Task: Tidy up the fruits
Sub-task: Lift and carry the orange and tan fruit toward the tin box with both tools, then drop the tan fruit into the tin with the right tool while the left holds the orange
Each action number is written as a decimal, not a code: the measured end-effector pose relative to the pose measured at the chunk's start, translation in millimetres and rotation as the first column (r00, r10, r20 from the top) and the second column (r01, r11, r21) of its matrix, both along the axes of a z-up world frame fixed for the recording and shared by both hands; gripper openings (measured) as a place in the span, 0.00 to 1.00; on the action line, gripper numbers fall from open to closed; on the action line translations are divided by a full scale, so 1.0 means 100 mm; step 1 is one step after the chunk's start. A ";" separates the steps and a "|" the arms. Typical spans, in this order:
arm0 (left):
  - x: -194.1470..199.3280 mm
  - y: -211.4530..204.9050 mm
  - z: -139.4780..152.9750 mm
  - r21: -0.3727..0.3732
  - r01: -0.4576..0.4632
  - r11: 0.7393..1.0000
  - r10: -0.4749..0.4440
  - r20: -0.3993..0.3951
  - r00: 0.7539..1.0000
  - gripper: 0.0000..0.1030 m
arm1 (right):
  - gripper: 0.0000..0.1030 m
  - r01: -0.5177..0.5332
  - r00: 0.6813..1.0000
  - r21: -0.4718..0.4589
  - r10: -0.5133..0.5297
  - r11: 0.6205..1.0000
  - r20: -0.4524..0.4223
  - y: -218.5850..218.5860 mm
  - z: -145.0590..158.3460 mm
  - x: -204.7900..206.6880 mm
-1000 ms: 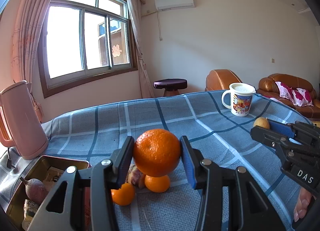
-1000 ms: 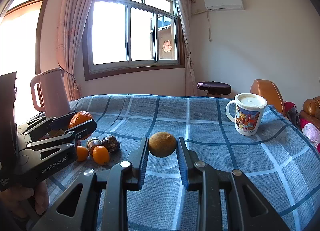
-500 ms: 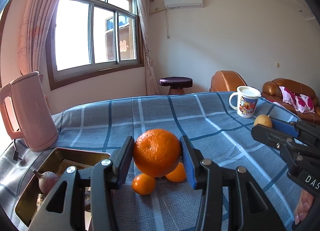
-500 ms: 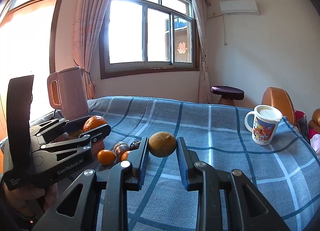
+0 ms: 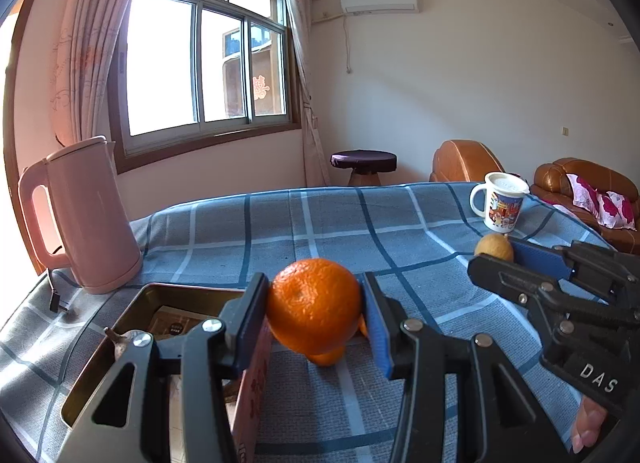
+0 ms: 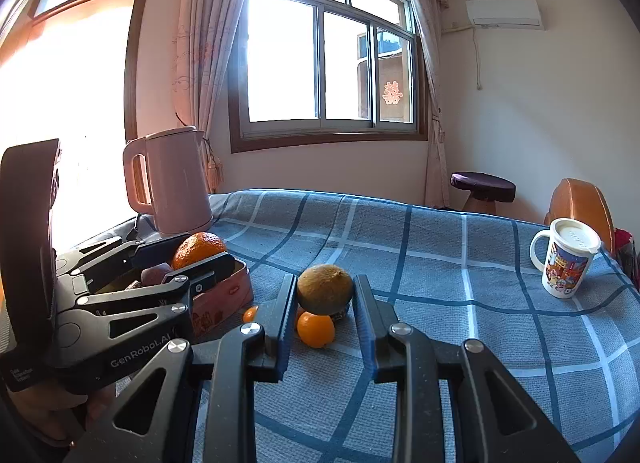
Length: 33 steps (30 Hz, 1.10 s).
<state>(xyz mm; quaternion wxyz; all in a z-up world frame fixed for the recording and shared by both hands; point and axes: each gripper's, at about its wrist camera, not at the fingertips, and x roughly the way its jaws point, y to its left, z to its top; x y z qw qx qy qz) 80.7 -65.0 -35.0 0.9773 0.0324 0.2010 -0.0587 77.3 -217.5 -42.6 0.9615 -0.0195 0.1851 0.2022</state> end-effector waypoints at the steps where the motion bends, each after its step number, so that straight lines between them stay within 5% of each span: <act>1: -0.01 0.03 0.00 -0.001 -0.005 1.000 0.005 -0.002 1.000 0.47 | 0.29 -0.006 1.000 -0.001 0.006 1.000 -0.001 0.03 0.00 0.00; 33: -0.18 0.89 -0.06 0.010 -0.185 0.983 0.186 -0.049 0.981 0.47 | 0.29 -0.196 0.981 -0.054 0.196 0.979 0.001 0.96 0.03 -0.05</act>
